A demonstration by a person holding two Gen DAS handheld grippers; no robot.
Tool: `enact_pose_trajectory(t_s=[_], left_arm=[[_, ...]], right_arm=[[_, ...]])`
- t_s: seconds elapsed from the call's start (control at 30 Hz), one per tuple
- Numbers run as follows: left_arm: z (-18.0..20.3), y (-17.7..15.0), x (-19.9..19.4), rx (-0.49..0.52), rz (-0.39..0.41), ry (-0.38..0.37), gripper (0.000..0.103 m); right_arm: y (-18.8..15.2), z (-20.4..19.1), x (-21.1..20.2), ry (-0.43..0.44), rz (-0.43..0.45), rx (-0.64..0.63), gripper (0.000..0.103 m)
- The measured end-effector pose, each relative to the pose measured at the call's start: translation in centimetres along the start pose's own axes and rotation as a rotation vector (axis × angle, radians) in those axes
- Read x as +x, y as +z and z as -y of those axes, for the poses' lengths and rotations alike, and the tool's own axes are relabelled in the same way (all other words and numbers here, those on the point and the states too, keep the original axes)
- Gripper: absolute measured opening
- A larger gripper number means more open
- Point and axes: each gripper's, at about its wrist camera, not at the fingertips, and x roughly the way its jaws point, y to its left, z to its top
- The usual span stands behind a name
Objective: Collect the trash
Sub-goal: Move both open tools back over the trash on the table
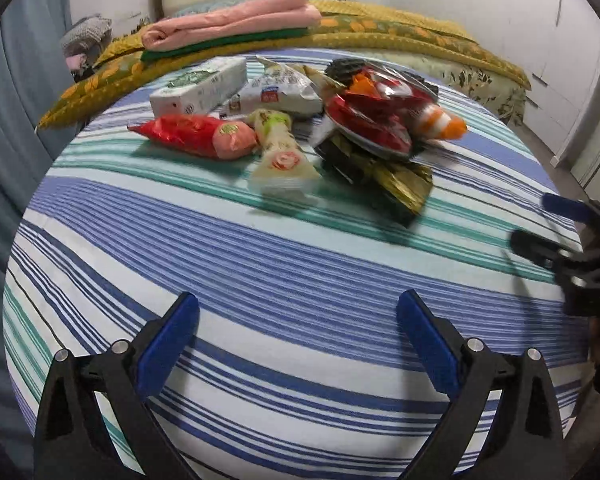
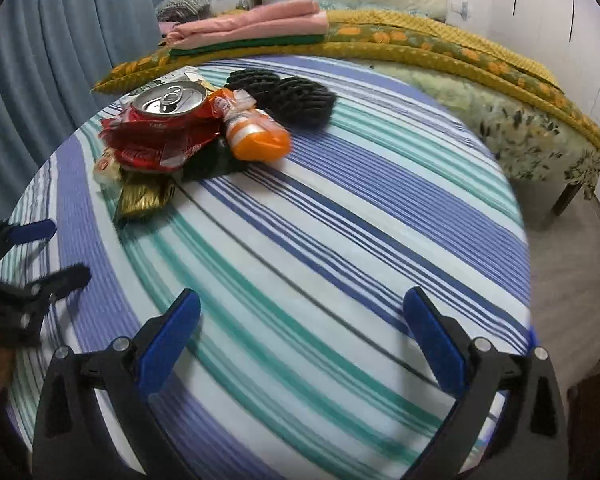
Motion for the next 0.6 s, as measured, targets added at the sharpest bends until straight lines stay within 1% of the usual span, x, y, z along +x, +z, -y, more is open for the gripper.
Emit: enact_pose_trajectory(t_s=[0.07, 0.2, 0.5, 0.6], left_arm=[[0.0, 0.2, 0.1, 0.003, 0.001, -0.002, 0.099], [-0.2, -0.2, 0.1, 0.001, 0.002, -0.003, 0.099], [-0.5, 0.0, 0.2, -0.007, 0.006, -0.013, 0.099], [-1.2, 0.1, 0.1, -0.038, 0.024, -0.044, 0.099]], right_arm=[[0.7, -0.6, 1.0, -0.02, -0.013, -0.008, 0.098], [1.5, -0.9, 1.7, -0.026, -0.013, 0.006, 0.098], [0.9, -0.2, 1.0, -0.025, -0.009, 0.005, 0.098], [0.9, -0.3, 1.0, -0.025, -0.009, 0.006, 0.098]])
